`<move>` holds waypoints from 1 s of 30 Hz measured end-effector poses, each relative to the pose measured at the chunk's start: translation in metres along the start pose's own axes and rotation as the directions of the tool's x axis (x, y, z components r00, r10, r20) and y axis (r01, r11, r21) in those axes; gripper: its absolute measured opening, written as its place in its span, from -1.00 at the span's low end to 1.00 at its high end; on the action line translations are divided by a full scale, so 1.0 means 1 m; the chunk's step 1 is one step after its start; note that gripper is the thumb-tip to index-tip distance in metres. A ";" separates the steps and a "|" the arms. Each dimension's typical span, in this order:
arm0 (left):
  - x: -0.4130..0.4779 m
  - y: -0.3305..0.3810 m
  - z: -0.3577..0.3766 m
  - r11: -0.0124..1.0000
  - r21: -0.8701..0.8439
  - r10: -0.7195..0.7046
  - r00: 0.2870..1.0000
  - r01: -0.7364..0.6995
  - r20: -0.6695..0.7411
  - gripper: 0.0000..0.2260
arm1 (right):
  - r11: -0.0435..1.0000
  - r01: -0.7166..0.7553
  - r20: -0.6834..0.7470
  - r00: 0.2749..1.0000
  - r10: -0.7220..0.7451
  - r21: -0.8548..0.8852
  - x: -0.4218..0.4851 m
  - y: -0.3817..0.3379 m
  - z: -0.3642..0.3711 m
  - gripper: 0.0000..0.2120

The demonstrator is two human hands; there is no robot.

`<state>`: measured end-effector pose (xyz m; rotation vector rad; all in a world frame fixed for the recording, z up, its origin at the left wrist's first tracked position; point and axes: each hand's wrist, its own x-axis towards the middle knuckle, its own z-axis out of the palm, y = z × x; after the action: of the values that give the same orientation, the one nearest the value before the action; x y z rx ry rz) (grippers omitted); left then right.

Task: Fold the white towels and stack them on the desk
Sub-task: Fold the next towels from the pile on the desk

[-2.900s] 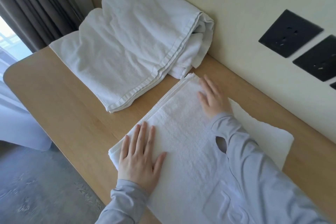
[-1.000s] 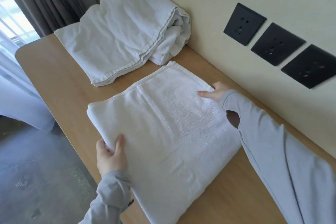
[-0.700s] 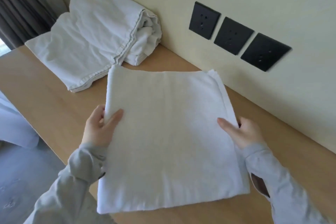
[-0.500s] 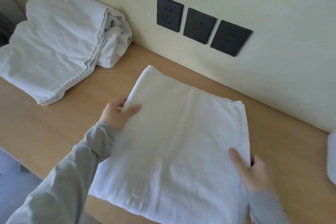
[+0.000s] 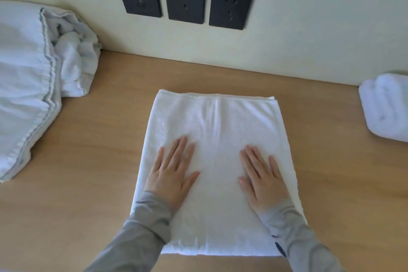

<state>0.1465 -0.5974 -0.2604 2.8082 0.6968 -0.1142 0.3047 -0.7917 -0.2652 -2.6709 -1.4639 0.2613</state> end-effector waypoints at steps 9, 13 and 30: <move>-0.074 -0.030 -0.011 0.873 0.030 0.481 0.870 -0.487 0.111 -0.21 | 0.970 0.239 0.140 0.963 -0.231 -0.041 -0.089 0.028 -0.017 -0.17; -0.085 -0.050 -0.018 0.829 0.094 0.525 0.824 -0.552 0.211 -0.01 | 0.956 0.275 0.209 0.946 -0.249 -0.104 -0.098 0.033 -0.019 0.05; 0.021 -0.064 -0.147 0.689 -0.706 -0.143 0.986 0.163 0.088 -0.75 | 0.515 -0.193 0.032 0.952 0.305 0.835 0.000 0.072 -0.127 -0.67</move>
<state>0.1374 -0.4956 -0.1348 1.9899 0.7625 0.0811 0.3880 -0.8293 -0.1520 -1.9942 -0.6076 0.6229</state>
